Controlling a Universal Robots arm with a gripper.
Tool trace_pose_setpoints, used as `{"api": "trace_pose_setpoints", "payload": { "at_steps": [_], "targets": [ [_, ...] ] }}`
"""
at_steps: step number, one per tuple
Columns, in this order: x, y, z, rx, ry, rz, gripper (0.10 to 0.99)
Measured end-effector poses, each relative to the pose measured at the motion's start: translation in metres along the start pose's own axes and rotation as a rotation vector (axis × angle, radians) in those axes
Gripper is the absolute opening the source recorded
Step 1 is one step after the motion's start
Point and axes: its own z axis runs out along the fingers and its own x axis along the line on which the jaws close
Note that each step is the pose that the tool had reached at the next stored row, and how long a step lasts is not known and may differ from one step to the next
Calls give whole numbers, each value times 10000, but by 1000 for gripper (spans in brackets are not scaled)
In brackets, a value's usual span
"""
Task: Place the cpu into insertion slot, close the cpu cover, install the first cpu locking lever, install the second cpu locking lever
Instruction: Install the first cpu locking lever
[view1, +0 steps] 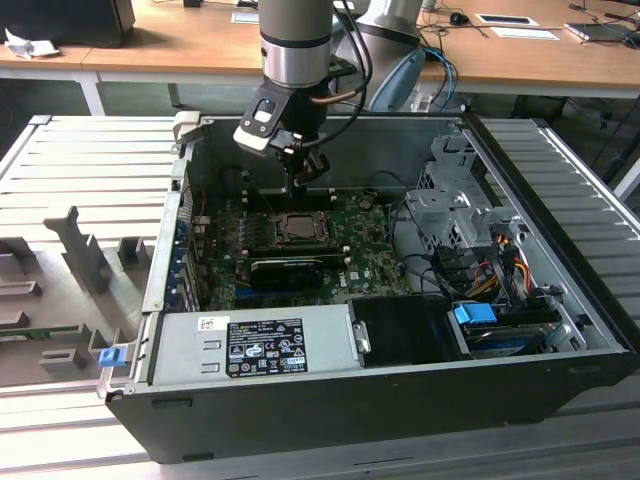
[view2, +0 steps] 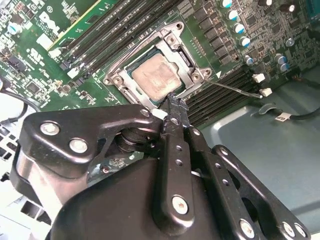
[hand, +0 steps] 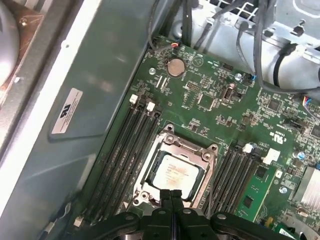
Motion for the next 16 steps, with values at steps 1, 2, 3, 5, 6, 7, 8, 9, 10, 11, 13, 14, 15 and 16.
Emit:
{"api": "trace_pose_setpoints", "payload": {
  "at_steps": [1, 2, 3, 5, 6, 7, 8, 9, 10, 11, 13, 14, 15, 16],
  "targets": [
    [0, 0, 0, 0, 2, -50, 106],
    [0, 0, 0, 1, 6, -127, 106],
    [0, 0, 0, 3, 11, -219, 106],
    [0, 0, 0, 8, 32, -650, 106],
    [0, 0, 1, 10, 40, -828, 106],
    [0, 0, 2, 12, 52, -1063, 106],
    [0, 0, 2, 14, 61, -1247, 106],
    [0, 0, 3, 20, 80, -1673, 106],
    [0, 0, 3, 23, 89, -1857, 106],
    [0, 0, 4, 25, 98, -2053, 106],
    [0, 0, 5, 30, 116, -2423, 106],
    [0, 0, 5, 34, 131, -2722, 106],
    [0, 0, 5, 36, 139, -2908, 106],
    [0, 0, 6, 40, 155, -3224, 106]
  ]
}}
